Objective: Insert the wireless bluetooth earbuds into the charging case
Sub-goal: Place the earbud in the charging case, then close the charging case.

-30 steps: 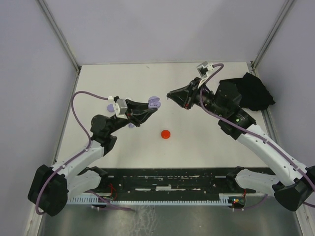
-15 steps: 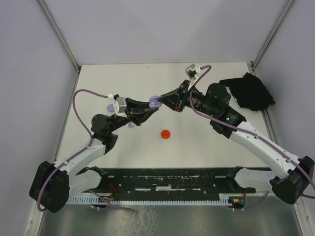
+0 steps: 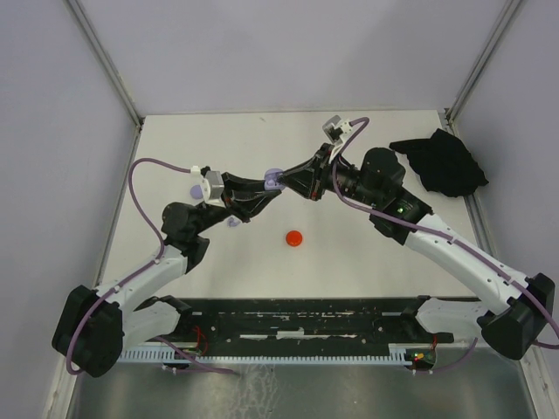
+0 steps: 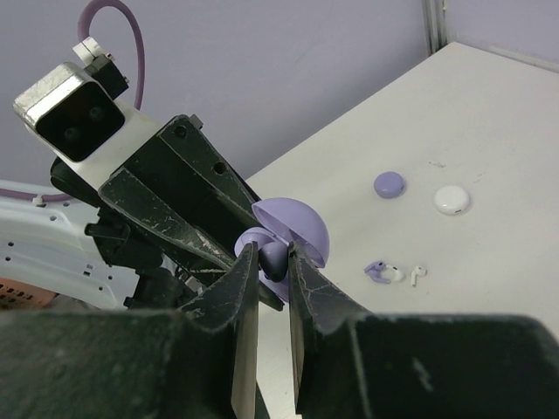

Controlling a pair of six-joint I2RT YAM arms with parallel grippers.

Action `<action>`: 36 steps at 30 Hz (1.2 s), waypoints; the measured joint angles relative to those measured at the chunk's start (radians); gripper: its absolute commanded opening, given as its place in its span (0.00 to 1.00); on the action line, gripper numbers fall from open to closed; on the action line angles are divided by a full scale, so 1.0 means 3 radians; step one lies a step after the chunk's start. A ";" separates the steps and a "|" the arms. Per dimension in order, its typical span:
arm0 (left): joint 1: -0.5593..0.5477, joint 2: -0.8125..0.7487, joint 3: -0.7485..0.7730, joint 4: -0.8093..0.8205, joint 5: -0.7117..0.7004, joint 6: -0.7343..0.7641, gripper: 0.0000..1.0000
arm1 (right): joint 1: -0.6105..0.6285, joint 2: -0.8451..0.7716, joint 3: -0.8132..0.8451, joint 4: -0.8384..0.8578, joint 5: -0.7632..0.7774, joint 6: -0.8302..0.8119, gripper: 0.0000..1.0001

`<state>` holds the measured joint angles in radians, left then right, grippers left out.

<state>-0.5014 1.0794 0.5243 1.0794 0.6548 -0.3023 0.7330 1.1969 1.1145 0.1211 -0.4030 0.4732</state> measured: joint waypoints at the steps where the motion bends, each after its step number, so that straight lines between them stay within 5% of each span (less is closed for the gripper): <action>1: 0.0000 0.0001 0.0001 0.0000 -0.0003 -0.0001 0.03 | 0.0000 0.0003 0.0001 0.0000 -0.0005 -0.0001 0.17; 14: 0.0000 0.0027 0.0001 0.0025 -0.0052 -0.0160 0.03 | 0.0008 -0.0010 0.0031 -0.0160 -0.0009 -0.0173 0.53; 24: 0.0000 0.0020 0.0001 0.0005 0.0003 -0.0164 0.03 | -0.0028 -0.0122 0.0401 -0.1033 0.0079 -0.0435 0.79; 36: -0.0001 0.0149 0.0144 -0.0024 0.0313 -0.0252 0.03 | -0.0336 0.0333 0.1031 -0.1437 -0.0519 -0.0314 0.91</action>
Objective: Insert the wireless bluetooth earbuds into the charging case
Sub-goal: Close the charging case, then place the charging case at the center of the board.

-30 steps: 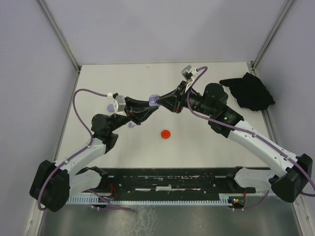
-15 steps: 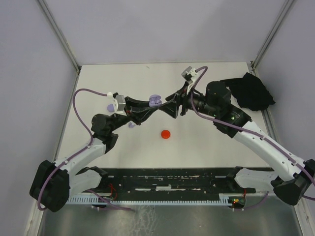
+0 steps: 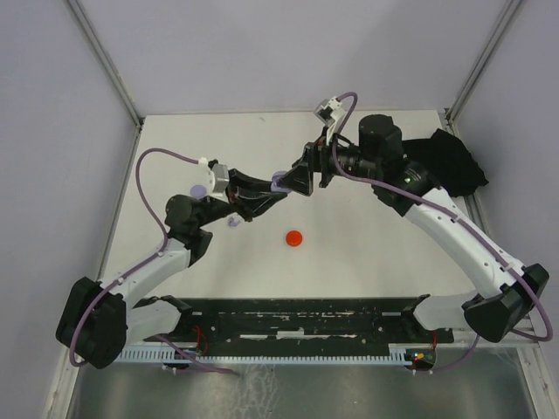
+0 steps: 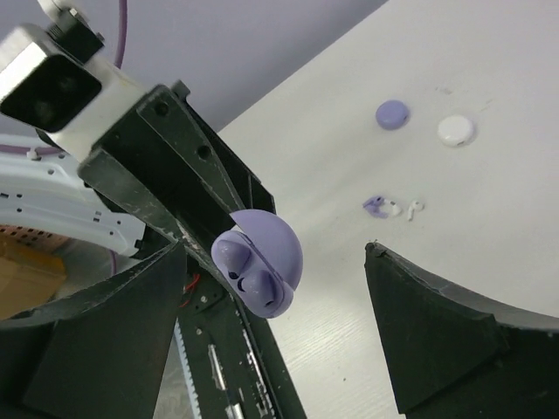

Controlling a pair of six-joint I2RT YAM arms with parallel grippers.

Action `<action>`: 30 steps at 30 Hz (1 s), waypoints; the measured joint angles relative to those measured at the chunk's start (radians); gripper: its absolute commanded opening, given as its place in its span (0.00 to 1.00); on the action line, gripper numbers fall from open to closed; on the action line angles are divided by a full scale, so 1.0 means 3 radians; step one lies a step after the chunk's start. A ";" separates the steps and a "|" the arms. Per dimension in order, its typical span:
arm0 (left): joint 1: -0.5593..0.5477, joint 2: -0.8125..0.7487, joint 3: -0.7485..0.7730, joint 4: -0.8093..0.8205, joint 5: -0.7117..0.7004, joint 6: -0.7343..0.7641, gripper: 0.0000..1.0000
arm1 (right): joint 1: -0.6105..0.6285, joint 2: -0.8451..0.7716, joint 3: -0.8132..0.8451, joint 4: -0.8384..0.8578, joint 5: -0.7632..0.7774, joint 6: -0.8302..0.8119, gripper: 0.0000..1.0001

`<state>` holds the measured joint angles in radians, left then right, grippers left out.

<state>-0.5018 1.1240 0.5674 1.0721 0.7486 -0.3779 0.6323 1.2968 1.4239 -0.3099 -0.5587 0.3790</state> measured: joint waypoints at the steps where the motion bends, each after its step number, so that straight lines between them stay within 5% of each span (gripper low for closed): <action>1: 0.0000 0.0024 0.0032 0.0001 0.0025 -0.0013 0.03 | -0.0001 0.0060 0.0000 -0.0022 -0.0056 0.0018 0.91; 13: -0.0015 0.0351 0.0256 -0.0046 -0.0058 -0.0319 0.03 | -0.0079 0.0281 -0.0010 0.0066 -0.0605 0.0148 0.90; 19: -0.0027 0.0512 0.0477 -0.0510 -0.0173 -0.0669 0.03 | -0.0244 0.0201 -0.0159 0.0239 -0.0650 0.0150 0.90; 30: -0.0034 0.0734 0.0621 -0.1901 -0.0568 -0.1064 0.12 | -0.0336 -0.0150 -0.0543 -0.0013 0.0196 -0.0067 0.92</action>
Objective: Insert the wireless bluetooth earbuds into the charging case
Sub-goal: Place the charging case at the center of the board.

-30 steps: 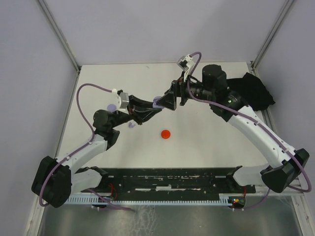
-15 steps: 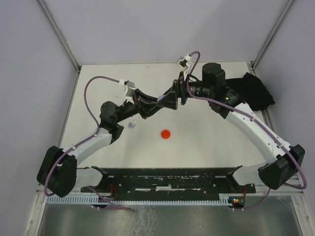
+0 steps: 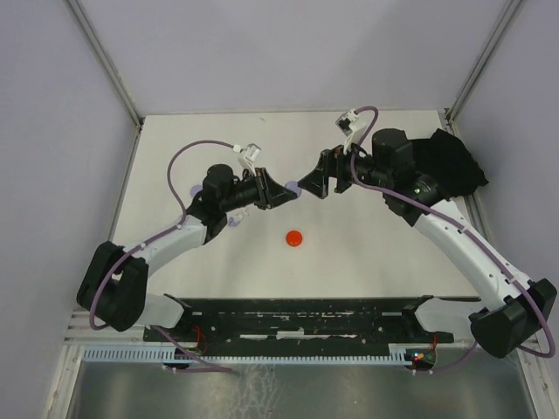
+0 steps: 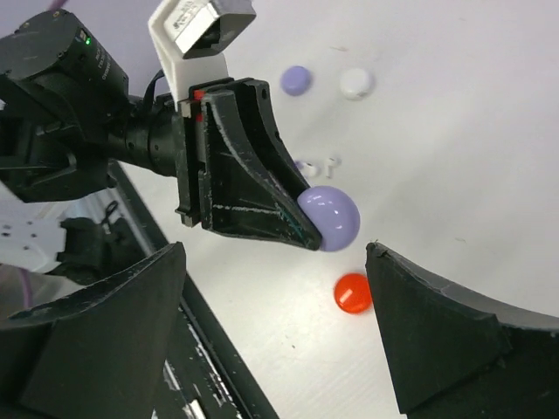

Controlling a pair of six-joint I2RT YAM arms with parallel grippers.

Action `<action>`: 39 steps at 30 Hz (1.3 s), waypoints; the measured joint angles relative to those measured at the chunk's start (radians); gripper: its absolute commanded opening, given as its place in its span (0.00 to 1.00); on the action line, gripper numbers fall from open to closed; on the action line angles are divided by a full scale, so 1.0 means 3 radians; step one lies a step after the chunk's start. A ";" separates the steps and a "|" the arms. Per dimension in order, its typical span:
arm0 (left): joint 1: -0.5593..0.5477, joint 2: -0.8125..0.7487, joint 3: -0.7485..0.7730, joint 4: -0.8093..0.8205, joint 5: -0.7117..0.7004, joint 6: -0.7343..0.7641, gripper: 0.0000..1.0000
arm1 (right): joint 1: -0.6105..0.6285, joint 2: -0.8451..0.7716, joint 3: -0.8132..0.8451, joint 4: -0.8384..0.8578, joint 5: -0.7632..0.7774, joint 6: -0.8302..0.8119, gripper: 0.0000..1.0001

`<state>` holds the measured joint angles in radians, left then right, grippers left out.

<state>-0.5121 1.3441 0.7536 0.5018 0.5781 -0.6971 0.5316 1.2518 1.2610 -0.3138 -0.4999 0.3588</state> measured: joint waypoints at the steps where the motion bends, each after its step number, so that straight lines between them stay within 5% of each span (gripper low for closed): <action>1: 0.0000 0.0086 0.0028 -0.0154 -0.0033 -0.0006 0.12 | 0.0001 -0.0055 -0.0053 -0.0060 0.0155 -0.0029 0.92; 17: -0.0160 0.1839 0.1195 -0.1593 -0.0264 0.0001 0.31 | -0.0009 -0.0449 -0.0829 -0.0627 0.1404 -0.0229 0.93; 29: -0.0281 0.2135 0.1508 -0.2152 -0.0614 0.0262 0.47 | -0.0009 -0.0422 -0.0848 -0.0680 0.1615 -0.0354 0.94; 32: -0.0280 0.2079 0.1537 -0.2270 -0.0800 0.0354 0.85 | -0.0009 -0.0376 -0.0848 -0.0692 0.1621 -0.0379 0.94; 33: -0.0280 0.2040 0.1542 -0.2310 -0.0847 0.0399 0.91 | -0.0009 -0.0367 -0.0848 -0.0699 0.1624 -0.0384 0.94; 39: -0.0215 0.1776 0.1578 -0.2665 -0.1329 0.0612 0.94 | -0.0009 -0.0340 -0.0848 -0.0753 0.1681 -0.0422 0.94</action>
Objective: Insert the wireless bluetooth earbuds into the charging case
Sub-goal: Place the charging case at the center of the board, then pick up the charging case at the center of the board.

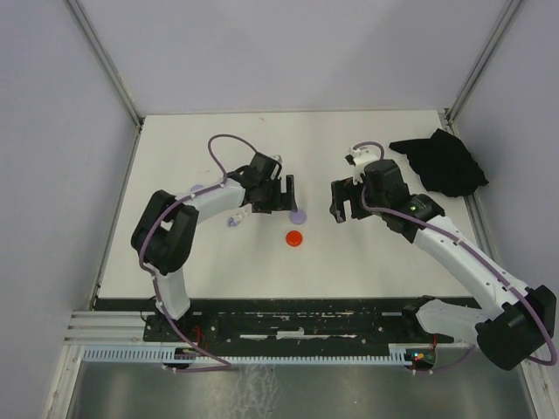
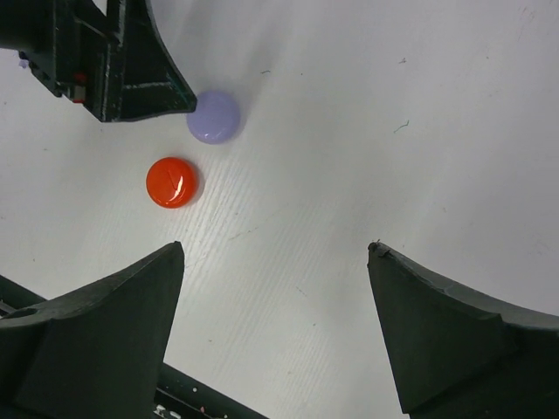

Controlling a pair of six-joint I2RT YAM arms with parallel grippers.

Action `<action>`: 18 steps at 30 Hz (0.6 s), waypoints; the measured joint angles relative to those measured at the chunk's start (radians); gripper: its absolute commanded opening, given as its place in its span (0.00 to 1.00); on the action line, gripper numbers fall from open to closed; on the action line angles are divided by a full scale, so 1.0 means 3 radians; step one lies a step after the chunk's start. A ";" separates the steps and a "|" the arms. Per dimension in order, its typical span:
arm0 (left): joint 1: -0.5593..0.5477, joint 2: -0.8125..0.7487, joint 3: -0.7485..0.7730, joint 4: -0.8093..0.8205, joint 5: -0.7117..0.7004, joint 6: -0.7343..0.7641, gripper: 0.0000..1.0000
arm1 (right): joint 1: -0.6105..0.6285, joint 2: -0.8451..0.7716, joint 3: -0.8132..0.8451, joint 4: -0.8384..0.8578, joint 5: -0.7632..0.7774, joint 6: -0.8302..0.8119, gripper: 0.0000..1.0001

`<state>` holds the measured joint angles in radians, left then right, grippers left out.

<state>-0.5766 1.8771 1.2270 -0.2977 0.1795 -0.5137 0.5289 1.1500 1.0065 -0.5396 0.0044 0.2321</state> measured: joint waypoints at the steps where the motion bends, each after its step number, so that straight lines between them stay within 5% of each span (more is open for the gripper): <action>1: 0.0034 -0.0041 0.0000 -0.0069 -0.0095 0.0020 0.95 | 0.0000 0.0004 0.0000 -0.0004 0.0003 -0.0006 0.94; 11: 0.0804 -0.0502 0.0024 -0.0460 -0.0744 0.0365 0.95 | 0.0000 0.0011 0.0000 -0.0029 0.0078 -0.0067 0.95; 18: 0.1190 -0.0360 0.0345 -0.0585 -0.0950 0.0607 0.94 | 0.0000 0.0056 0.0001 -0.0028 0.0078 -0.0070 0.95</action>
<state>-0.2195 1.7691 1.3304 -0.4732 -0.1055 -0.3317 0.5289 1.1667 1.0069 -0.5480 0.0277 0.2111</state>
